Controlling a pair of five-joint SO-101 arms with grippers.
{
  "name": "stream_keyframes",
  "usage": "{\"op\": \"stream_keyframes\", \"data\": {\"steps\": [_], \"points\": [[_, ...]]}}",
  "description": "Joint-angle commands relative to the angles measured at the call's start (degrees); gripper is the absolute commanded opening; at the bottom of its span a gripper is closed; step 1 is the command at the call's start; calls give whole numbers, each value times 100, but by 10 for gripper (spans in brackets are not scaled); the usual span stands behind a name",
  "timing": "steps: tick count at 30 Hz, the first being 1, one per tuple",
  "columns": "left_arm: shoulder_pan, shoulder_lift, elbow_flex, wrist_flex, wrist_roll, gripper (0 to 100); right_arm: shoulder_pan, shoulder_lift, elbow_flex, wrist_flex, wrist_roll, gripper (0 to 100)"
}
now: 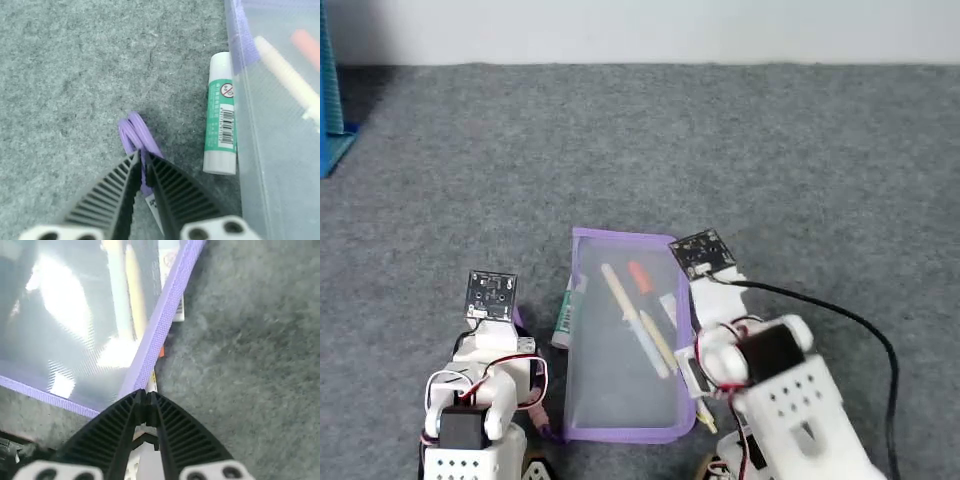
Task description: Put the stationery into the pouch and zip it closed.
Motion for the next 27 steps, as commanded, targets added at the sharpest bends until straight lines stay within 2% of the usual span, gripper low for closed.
{"op": "stream_keyframes", "data": {"steps": [1, 3, 6, 9, 14, 27], "points": [[-35, -88, -66, 35, -53, 12, -84, 549, -334, -277, -554, 57], [-35, -88, -66, 35, -53, 12, -110, 892, -334, -374, -941, 133], [-35, -88, -66, 35, -53, 12, -295, 1349, -334, -523, -1090, 258], [-35, -88, -66, 35, -53, 12, -497, 1719, -334, -664, -1099, 318], [-35, -88, -66, 35, -53, 12, -822, 2237, -334, -945, -1099, 321], [-35, -88, -66, 35, -53, 12, -822, 3723, -343, -2237, -1099, 321]]}}
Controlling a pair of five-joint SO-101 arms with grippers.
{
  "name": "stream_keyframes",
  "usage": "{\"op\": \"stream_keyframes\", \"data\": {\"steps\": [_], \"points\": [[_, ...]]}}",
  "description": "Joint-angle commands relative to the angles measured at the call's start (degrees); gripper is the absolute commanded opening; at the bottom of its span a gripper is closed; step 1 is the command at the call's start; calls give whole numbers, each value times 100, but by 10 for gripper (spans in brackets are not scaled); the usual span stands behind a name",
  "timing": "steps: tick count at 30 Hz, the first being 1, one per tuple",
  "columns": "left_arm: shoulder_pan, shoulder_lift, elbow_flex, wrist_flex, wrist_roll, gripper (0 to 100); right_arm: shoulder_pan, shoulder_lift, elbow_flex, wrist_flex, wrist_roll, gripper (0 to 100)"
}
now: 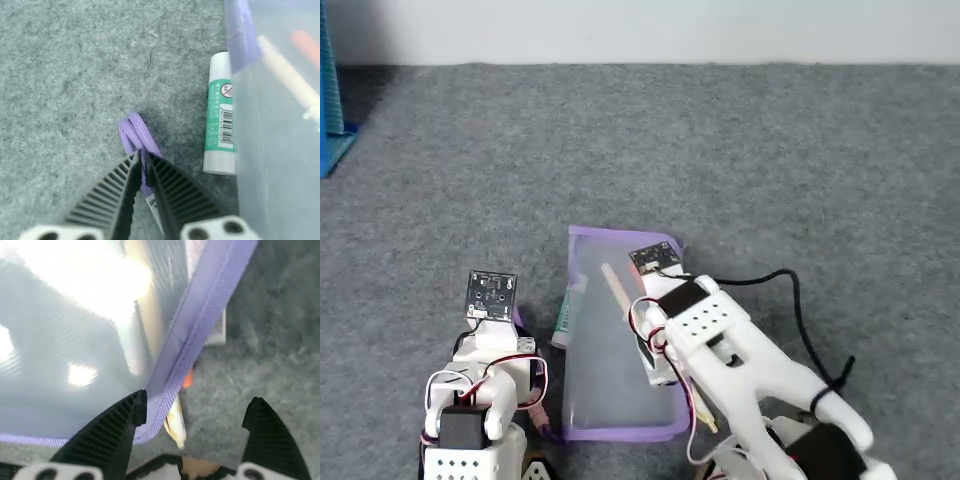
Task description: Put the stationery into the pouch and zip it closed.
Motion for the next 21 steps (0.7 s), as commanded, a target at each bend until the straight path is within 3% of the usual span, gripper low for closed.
{"op": "stream_keyframes", "data": {"steps": [1, 8, 13, 21], "points": [[-35, -88, -66, 35, -53, 12, -4, 242, -290, -453, -70, 321], [-35, -88, -66, 35, -53, 12, 40, 532, -316, -1657, -44, 321], [-35, -88, -66, 35, -53, 12, 611, 576, -738, -2466, -26, 321], [-35, -88, -66, 35, -53, 12, 1226, 514, -2092, -1719, -9, 321]]}}
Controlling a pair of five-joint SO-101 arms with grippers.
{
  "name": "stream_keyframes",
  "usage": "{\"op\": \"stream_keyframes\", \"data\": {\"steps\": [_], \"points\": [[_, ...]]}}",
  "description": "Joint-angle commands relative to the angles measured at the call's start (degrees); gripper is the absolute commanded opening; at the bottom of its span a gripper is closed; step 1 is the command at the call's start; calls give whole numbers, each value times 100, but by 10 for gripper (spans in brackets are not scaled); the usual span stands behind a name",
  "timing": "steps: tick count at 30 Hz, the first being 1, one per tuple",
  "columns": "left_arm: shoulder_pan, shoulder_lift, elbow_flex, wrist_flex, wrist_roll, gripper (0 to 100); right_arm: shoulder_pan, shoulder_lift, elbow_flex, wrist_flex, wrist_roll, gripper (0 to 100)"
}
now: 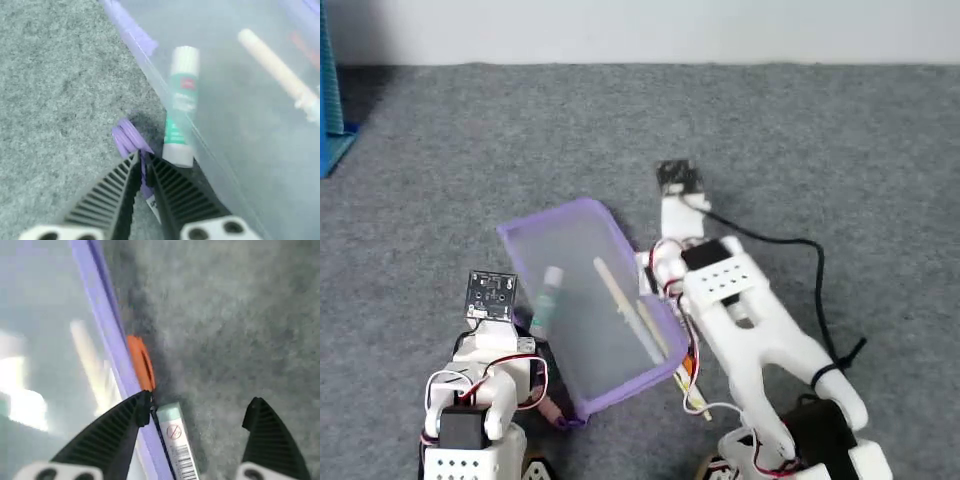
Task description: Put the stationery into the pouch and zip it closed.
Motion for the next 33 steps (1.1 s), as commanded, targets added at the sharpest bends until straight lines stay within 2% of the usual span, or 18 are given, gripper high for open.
{"op": "stream_keyframes", "data": {"steps": [1, 13, 21, 24, 28, 33], "points": [[-35, -88, -66, 35, -53, 12, 136, -66, -844, 620, 62, 321], [-26, -88, -66, 35, -62, 12, 215, -136, -2444, 3609, 255, 321], [-132, -88, -646, 246, -149, 12, 224, -1666, -2673, 4866, 255, 321], [-413, -88, -1165, 281, -862, 13, 479, -2229, -2646, 5024, 264, 321], [-422, -88, -1701, 457, -2857, 13, 892, -2677, -2268, 5033, 738, 321], [-466, -79, -2730, 1029, -3455, 13, 1525, -2949, -1881, 5033, 976, 321]]}}
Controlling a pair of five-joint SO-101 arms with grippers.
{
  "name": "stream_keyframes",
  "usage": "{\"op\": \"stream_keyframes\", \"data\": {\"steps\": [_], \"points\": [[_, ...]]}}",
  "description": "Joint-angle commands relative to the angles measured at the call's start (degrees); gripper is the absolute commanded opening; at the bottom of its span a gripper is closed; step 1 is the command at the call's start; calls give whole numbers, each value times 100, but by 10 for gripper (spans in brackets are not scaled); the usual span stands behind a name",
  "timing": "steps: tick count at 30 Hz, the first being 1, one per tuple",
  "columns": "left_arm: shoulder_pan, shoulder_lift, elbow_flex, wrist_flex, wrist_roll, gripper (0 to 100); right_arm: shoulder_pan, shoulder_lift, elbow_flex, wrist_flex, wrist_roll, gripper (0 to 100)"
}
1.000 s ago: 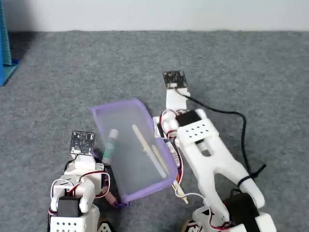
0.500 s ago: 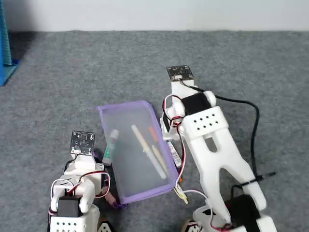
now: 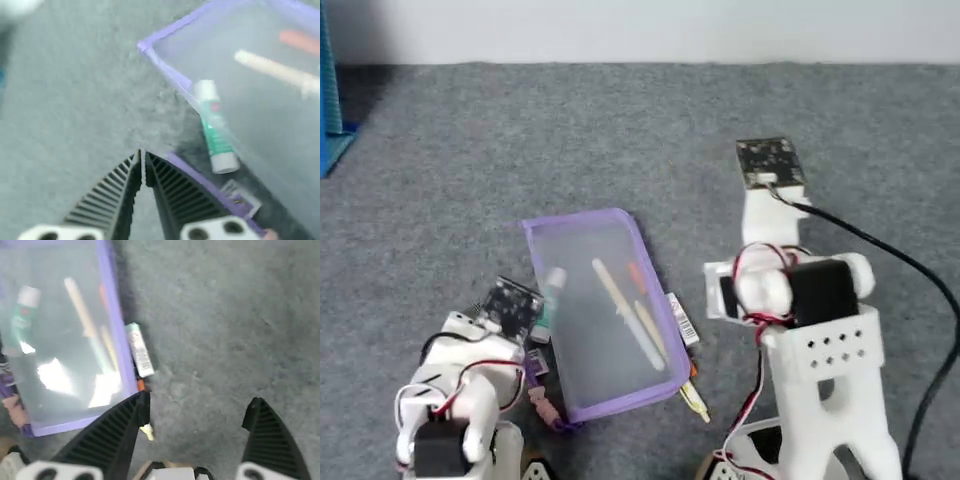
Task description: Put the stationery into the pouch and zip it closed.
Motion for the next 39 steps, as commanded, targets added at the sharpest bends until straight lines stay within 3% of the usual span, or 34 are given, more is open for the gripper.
{"op": "stream_keyframes", "data": {"steps": [1, 5, 10, 16, 22, 31, 39], "points": [[-70, -79, -1024, 396, -545, 14, 488, -295, 18, 198, 290, 321], [-70, 273, -1376, 677, -1327, 78, 831, -400, 18, 207, 510, 321], [-70, 1741, -2088, 800, -1908, 107, 1077, -374, 26, 215, 492, 321], [255, 3684, -3415, 2022, -3095, 152, 1411, -365, 26, 224, 510, 321], [747, 4554, -3169, 2092, -3921, 241, 1631, -400, 26, 224, 519, 321], [1600, 4818, -2158, 1574, -4220, 244, 1727, -409, 26, 224, 527, 321], [1829, 4844, -2062, 1486, -4413, 242, 1701, -409, 26, 224, 527, 321]]}}
